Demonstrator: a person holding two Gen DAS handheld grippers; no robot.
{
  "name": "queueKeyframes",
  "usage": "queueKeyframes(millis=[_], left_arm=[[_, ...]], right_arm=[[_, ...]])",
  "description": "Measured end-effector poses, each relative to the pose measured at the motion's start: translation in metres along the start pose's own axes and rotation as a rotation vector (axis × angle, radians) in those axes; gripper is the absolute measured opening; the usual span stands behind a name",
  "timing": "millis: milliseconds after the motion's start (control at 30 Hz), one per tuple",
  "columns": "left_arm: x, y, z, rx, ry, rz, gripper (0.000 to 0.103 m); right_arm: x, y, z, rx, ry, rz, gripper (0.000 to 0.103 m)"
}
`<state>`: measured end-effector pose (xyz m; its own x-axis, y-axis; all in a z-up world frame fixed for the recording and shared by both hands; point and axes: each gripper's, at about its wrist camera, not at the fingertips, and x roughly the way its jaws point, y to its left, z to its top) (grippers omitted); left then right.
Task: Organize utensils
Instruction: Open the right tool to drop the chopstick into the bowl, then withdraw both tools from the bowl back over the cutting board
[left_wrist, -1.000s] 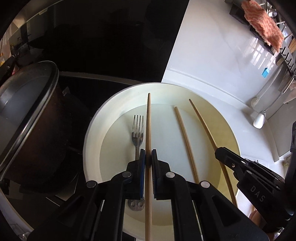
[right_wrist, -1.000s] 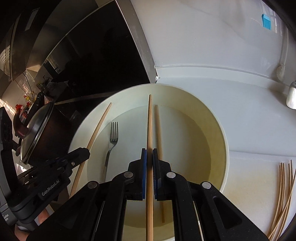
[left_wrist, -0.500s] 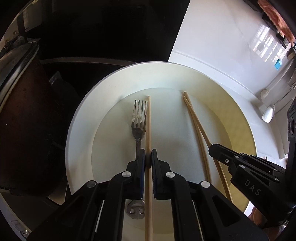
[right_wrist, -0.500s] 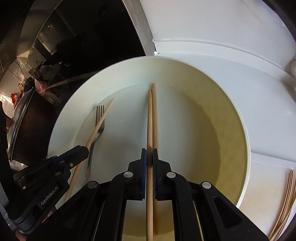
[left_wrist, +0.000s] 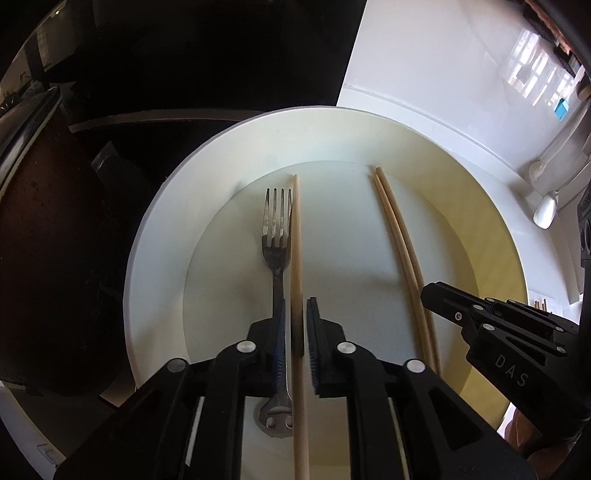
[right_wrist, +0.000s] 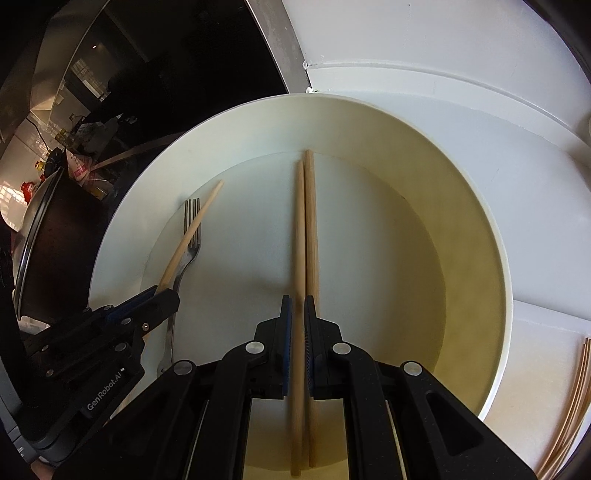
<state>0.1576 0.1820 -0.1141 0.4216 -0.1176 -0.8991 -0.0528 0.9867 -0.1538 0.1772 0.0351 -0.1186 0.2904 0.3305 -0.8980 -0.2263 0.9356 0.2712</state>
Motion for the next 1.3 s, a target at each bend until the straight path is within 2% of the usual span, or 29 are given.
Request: queueKeyframes(millis=[33, 100, 133, 200, 267, 300, 333, 400, 467, 533, 767, 1100, 1300], left_arm=[[-0.001, 0.001, 0.0, -0.002, 0.0, -0.001, 0.032], [-0.006, 0.001, 0.0, -0.003, -0.018, 0.005, 0.053], [-0.01, 0.001, 0.0, 0.001, -0.031, 0.012, 0.055], [-0.016, 0.001, 0.001, 0.008, -0.043, 0.026, 0.063], [-0.022, 0.003, 0.002, 0.002, -0.04, 0.03, 0.072], [-0.026, 0.005, 0.002, -0.005, -0.045, 0.032, 0.076], [-0.03, 0.007, 0.002, -0.014, -0.051, 0.035, 0.078], [-0.037, 0.011, 0.002, -0.028, -0.061, 0.035, 0.082], [-0.045, 0.014, 0.0, -0.035, -0.072, 0.045, 0.085], [-0.053, 0.016, -0.002, -0.03, -0.085, 0.054, 0.085], [-0.067, 0.015, -0.009, -0.011, -0.09, 0.056, 0.087], [-0.085, 0.005, -0.029, 0.062, -0.098, 0.025, 0.095], [-0.085, -0.016, -0.041, 0.113, -0.088, -0.025, 0.095]], right_arm=[[-0.002, -0.001, 0.0, -0.001, -0.002, -0.002, 0.006], [-0.005, -0.002, -0.001, 0.002, -0.01, -0.008, 0.01], [-0.009, -0.004, -0.002, 0.003, -0.018, -0.01, 0.017], [-0.018, -0.006, -0.004, 0.003, -0.038, -0.014, 0.023], [-0.027, -0.008, -0.006, 0.0, -0.058, -0.017, 0.025], [-0.032, -0.009, -0.008, 0.0, -0.069, -0.02, 0.03], [-0.036, -0.01, -0.009, 0.001, -0.08, -0.023, 0.036], [-0.045, -0.011, -0.013, 0.001, -0.106, -0.028, 0.039], [-0.053, -0.01, -0.019, -0.007, -0.128, -0.037, 0.039], [-0.06, -0.008, -0.024, -0.008, -0.152, -0.041, 0.046], [-0.075, -0.005, -0.041, 0.009, -0.181, -0.032, 0.048], [-0.105, -0.008, -0.077, 0.069, -0.217, -0.092, 0.055], [-0.124, -0.028, -0.113, 0.154, -0.237, -0.157, 0.055]])
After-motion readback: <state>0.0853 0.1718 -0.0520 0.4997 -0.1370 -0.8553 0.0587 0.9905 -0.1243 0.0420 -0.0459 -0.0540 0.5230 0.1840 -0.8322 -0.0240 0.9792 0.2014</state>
